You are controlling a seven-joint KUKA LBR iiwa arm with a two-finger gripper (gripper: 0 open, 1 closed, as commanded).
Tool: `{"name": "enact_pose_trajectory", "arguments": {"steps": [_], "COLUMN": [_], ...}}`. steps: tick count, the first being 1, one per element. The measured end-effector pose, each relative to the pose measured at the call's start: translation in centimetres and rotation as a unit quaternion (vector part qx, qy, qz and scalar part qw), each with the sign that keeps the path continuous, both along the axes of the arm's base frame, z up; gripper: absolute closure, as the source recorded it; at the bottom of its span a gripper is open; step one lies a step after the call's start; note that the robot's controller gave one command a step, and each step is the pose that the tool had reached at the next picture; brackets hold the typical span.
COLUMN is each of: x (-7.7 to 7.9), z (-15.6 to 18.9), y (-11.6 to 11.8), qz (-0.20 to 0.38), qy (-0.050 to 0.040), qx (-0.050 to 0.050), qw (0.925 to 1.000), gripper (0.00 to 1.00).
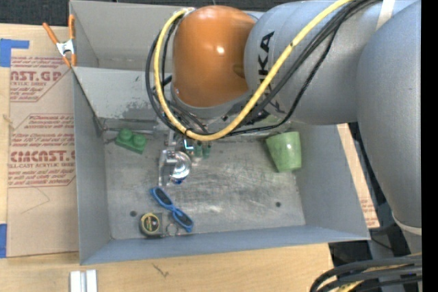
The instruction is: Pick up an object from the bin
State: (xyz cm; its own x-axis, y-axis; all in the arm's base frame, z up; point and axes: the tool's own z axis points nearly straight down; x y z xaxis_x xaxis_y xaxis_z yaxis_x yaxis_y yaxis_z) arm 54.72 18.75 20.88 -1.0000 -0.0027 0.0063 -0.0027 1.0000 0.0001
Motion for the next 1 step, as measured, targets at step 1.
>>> {"name": "enact_pose_trajectory", "arguments": {"steps": [1], "x": [-2.53], "z": [-12.8], "y": [-2.69], "qz": [0.043], "qy": [-0.0002], "qx": [-0.001], "qw": [0.9991], "gripper": [0.0]}}
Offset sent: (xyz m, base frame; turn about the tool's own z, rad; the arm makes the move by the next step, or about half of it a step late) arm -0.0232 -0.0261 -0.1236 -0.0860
